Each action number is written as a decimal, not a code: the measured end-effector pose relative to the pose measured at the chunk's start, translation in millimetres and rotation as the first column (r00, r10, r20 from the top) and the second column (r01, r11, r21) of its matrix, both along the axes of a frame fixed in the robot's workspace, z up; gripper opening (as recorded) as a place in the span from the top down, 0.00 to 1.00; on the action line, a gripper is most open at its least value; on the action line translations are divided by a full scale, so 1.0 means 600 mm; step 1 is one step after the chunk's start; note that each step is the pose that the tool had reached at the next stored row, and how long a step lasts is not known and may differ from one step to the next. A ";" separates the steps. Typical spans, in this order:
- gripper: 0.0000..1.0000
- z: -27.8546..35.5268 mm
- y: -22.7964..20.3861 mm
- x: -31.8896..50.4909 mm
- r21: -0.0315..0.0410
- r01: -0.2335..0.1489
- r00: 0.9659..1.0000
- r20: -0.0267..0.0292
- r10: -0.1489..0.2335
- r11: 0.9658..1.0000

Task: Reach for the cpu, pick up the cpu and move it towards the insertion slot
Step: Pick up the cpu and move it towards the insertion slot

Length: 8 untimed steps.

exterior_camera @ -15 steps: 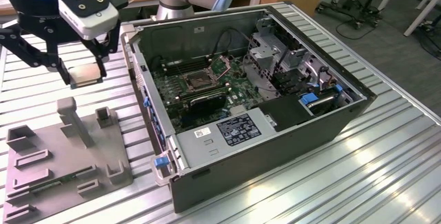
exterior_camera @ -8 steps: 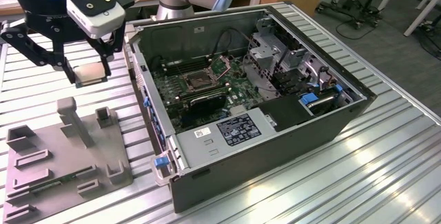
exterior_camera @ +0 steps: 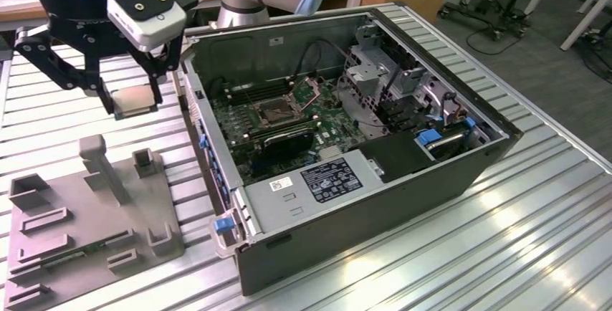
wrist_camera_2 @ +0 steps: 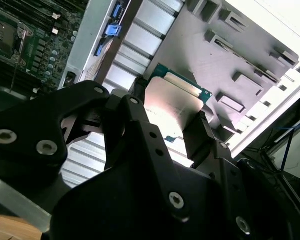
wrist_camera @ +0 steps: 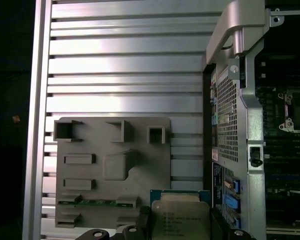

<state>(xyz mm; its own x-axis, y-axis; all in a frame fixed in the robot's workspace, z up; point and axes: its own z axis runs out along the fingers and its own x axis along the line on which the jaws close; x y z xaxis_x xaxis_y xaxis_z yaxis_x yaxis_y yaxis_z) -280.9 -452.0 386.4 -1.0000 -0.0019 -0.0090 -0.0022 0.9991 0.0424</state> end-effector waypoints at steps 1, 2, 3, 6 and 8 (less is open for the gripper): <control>0.45 0.000 0.0000 0.002 0.000 0.000 1.000 0.000 0.000 1.000; 0.45 0.000 0.0000 0.004 0.000 0.000 1.000 0.000 0.000 1.000; 0.45 0.000 0.0000 0.006 0.000 0.000 1.000 0.000 0.000 1.000; 0.45 0.000 0.0000 0.011 0.000 0.000 1.000 0.000 0.000 1.000; 0.45 0.000 0.0000 0.011 0.000 0.000 1.000 0.000 0.000 1.000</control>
<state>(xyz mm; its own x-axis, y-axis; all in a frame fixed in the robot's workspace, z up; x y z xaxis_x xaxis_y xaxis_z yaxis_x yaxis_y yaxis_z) -274.1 -452.0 386.4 -1.0000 -0.0017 -0.0090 -0.0020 0.9991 0.0423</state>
